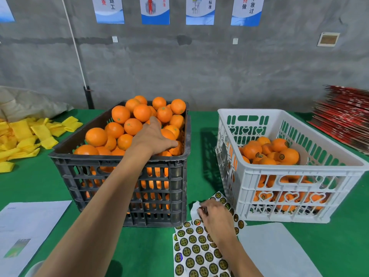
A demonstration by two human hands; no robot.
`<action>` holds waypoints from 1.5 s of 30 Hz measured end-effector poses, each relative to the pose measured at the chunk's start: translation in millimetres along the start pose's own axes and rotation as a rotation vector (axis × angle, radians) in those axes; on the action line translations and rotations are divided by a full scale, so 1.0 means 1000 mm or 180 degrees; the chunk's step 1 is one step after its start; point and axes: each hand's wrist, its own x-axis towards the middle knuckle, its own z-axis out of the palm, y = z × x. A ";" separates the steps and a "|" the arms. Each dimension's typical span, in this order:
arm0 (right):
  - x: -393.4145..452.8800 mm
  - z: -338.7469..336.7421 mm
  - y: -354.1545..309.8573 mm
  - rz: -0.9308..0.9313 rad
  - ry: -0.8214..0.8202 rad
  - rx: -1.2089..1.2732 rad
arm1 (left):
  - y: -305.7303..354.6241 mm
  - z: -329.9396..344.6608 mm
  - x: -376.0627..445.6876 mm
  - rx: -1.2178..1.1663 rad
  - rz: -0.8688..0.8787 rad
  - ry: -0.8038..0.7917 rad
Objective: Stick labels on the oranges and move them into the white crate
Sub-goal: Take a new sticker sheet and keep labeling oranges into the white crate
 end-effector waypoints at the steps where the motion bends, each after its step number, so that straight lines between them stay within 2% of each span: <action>1: 0.000 0.000 0.000 0.0001 -0.0015 -0.0038 | 0.000 0.000 0.000 -0.0021 0.0015 0.0014; 10: 0.001 0.002 -0.001 -0.0048 0.0057 -0.0137 | -0.002 0.001 0.001 -0.0019 -0.0007 0.0048; 14: -0.002 0.001 0.000 -0.0222 0.0248 0.0033 | -0.002 0.001 0.001 -0.0037 0.0024 0.0049; 17: -0.004 -0.001 -0.002 -0.0366 0.0459 0.0465 | -0.003 0.001 0.002 -0.0169 0.0139 0.0101; 19: -0.005 -0.006 -0.003 -0.0234 0.0281 0.0435 | -0.003 0.001 0.002 -0.0326 0.0250 0.0180; 22: -0.001 -0.022 -0.007 -0.0342 -0.0163 0.0094 | -0.002 0.001 0.000 -0.0503 0.0421 0.0291; 25: 0.015 -0.065 -0.028 -0.0233 0.0014 0.1201 | -0.002 0.000 -0.001 -0.0690 0.0637 0.0331; 28: 0.046 -0.126 -0.056 -0.0052 0.0606 0.2592 | 0.000 -0.001 -0.004 -0.0791 0.0831 0.0303; 30: 0.066 -0.166 -0.081 -0.0139 0.0631 0.3434 | 0.002 -0.001 -0.005 -0.0803 0.0961 0.0319; 31: 0.074 -0.181 -0.092 -0.0219 0.0575 0.3611 | 0.003 -0.001 -0.004 -0.0812 0.1047 0.0359; 36: 0.098 -0.201 -0.122 -0.0290 0.0341 0.2907 | 0.006 -0.003 -0.005 -0.1015 0.1479 0.0526; 39: 0.098 -0.196 -0.117 0.0045 0.0411 0.2573 | 0.006 -0.004 -0.004 -0.1155 0.1679 0.0590; 41: 0.093 -0.195 -0.112 0.0306 0.0340 0.2707 | 0.007 -0.003 -0.002 -0.1253 0.1806 0.0663; 43: 0.088 -0.191 -0.109 0.0116 0.0193 0.3148 | 0.011 0.000 -0.002 -0.1467 0.1908 0.0568; 45: 0.084 -0.183 -0.108 -0.0087 0.0166 0.3464 | 0.014 0.003 -0.003 -0.1751 0.1975 0.0252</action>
